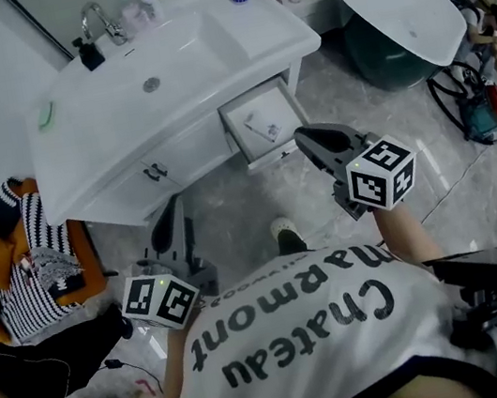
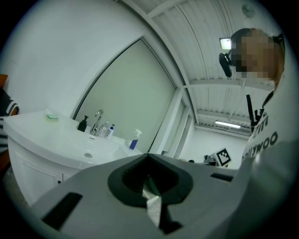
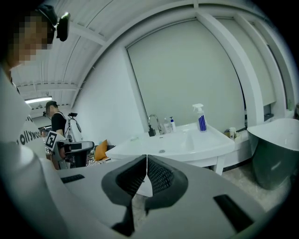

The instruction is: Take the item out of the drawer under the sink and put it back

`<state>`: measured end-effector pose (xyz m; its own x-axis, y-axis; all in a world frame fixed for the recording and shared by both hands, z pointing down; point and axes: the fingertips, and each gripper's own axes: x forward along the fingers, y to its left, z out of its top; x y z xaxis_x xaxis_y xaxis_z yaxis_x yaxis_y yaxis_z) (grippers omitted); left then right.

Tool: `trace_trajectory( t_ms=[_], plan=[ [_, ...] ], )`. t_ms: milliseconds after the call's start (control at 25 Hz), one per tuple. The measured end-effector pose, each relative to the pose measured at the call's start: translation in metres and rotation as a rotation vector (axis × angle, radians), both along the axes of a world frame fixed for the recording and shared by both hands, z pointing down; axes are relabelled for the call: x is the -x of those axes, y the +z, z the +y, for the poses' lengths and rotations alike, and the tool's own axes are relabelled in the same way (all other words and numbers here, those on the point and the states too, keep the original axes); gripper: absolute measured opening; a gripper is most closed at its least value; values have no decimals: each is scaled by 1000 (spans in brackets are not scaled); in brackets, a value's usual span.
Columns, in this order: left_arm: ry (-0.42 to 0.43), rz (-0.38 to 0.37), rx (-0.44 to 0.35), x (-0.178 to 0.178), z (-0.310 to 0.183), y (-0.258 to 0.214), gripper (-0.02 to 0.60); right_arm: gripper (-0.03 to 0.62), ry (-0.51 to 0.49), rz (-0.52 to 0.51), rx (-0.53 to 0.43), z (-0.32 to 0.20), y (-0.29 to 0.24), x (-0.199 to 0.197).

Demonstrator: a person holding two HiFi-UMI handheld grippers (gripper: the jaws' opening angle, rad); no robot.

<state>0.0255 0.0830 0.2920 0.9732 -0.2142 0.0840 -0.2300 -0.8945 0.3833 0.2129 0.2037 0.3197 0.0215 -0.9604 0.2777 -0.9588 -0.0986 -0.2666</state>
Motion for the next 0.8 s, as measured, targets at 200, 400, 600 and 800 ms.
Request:
trace_trajectory(
  t_ms=[200, 400, 600, 800],
  plan=[
    [-23, -6, 8, -22, -9, 4, 8, 12, -14, -7, 0, -12, 2, -27],
    [-39, -11, 13, -45, -20, 8, 8, 12, -31, -19, -2, -28, 6, -49],
    [-47, -19, 19, -67, -29, 11, 8, 12, -47, -32, 3, -40, 11, -70],
    [-60, -16, 18, -89, -39, 9, 8, 12, -69, -40, 5, -49, 10, -89]
  ],
)
